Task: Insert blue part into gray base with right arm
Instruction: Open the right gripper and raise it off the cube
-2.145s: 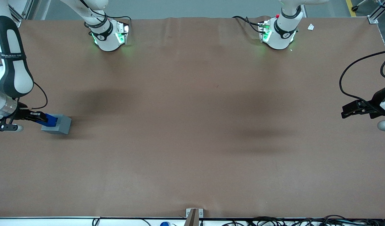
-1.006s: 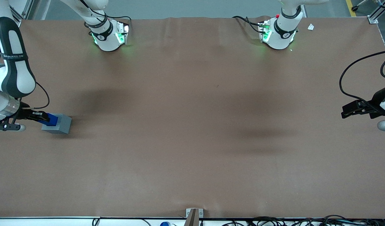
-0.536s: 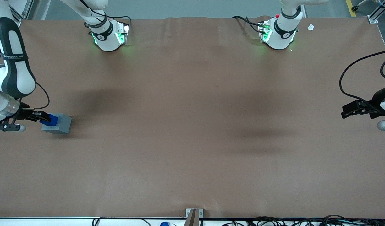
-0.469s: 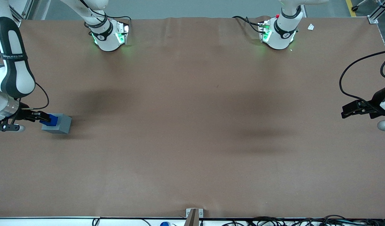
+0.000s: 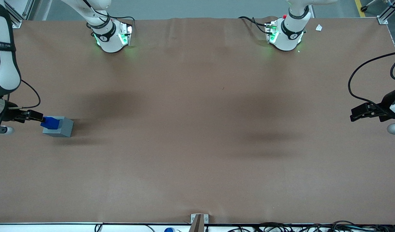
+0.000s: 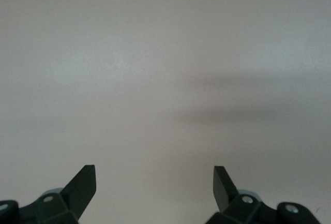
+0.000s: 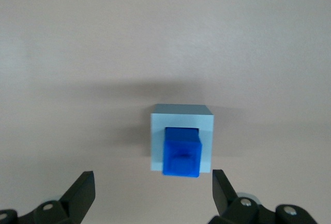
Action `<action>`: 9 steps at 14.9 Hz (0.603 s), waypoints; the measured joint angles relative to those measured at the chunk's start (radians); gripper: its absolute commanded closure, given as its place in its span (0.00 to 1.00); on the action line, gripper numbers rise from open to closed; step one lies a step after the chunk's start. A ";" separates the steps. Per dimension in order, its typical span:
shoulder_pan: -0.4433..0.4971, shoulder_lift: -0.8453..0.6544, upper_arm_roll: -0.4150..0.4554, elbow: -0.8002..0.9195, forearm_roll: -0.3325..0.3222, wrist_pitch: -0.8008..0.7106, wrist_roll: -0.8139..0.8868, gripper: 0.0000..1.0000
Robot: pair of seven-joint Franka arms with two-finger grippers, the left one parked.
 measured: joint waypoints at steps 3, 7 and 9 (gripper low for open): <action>0.048 -0.076 0.003 0.001 0.000 -0.057 0.059 0.00; 0.135 -0.163 0.005 0.001 0.000 -0.118 0.186 0.00; 0.166 -0.199 0.006 0.001 0.000 -0.149 0.243 0.00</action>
